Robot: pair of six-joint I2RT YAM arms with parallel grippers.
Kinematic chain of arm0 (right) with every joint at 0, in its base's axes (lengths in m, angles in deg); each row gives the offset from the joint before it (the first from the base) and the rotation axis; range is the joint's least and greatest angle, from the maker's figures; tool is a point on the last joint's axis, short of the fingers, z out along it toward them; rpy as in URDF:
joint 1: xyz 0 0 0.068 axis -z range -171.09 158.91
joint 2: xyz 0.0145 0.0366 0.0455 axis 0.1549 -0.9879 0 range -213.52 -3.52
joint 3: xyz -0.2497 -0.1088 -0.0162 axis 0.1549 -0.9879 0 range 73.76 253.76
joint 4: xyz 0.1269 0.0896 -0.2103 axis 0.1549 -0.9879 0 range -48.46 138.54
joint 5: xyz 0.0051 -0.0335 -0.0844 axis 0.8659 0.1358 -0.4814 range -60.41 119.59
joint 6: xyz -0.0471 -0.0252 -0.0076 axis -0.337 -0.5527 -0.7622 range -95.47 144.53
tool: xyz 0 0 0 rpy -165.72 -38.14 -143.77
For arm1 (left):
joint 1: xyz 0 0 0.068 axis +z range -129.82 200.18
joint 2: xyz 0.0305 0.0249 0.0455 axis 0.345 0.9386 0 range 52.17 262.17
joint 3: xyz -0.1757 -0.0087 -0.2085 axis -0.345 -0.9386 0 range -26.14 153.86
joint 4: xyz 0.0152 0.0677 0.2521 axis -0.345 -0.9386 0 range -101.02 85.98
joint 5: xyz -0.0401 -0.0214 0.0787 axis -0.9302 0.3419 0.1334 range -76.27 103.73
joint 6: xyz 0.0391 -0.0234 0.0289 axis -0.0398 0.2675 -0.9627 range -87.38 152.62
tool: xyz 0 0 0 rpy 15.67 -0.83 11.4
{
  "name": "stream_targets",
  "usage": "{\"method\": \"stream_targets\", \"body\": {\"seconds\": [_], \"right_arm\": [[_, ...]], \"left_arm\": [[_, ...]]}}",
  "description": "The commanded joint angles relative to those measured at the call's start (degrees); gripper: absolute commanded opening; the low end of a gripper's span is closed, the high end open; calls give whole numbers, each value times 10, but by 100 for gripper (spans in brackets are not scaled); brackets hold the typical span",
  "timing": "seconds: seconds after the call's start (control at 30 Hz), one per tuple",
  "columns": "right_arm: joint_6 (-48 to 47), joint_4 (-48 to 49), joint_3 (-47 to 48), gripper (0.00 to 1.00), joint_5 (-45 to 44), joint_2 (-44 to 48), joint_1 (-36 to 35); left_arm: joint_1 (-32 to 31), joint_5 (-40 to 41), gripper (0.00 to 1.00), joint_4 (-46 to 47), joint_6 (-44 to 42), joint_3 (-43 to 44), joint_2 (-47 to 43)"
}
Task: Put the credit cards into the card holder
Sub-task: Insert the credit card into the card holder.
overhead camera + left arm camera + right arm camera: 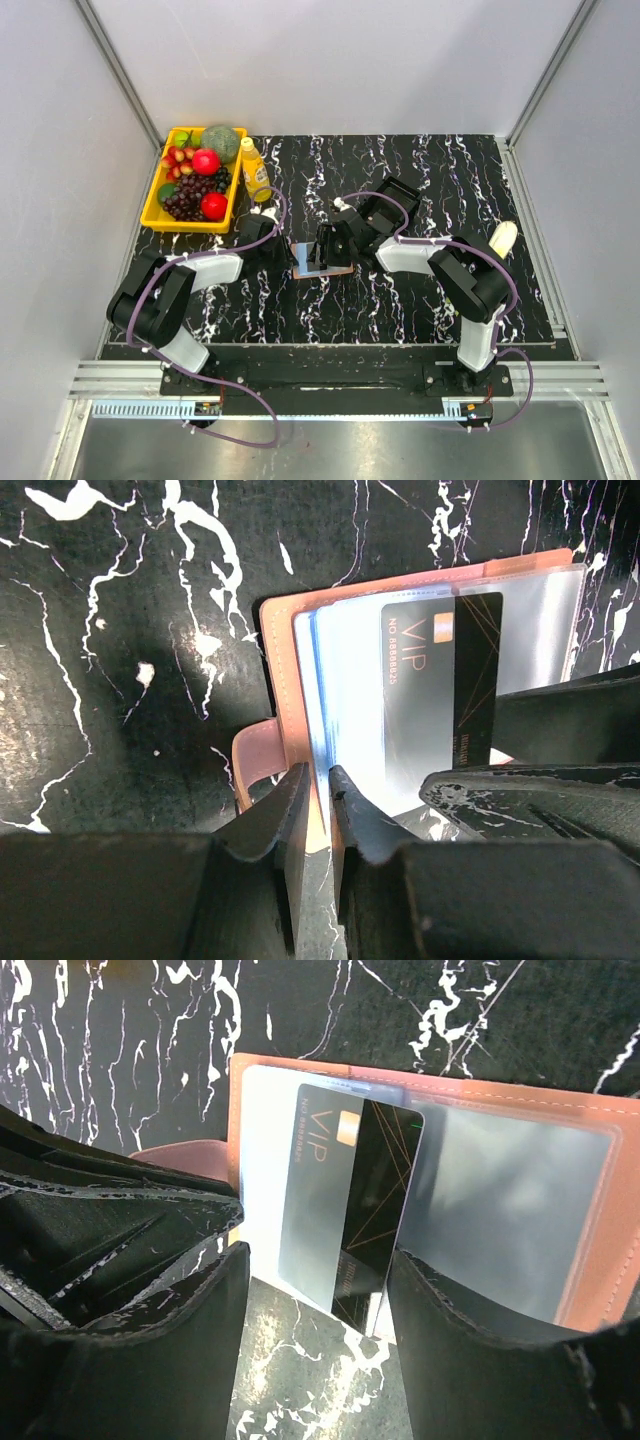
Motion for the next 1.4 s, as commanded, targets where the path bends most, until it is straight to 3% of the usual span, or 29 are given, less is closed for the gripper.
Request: {"method": "stream_targets", "body": {"seconds": [0.0,1.03,1.37], "right_arm": [[-24,-53,-1,63,-52,21,-3],[-76,-48,76,63,-4,-37,-29],[-87,6,53,63,35,-23,-30]], "left_arm": [[10,3,19,-55,-3,-32,4],[10,-33,19,-33,-23,-29,16],[11,-22,19,-42,-28,-24,13]]}}
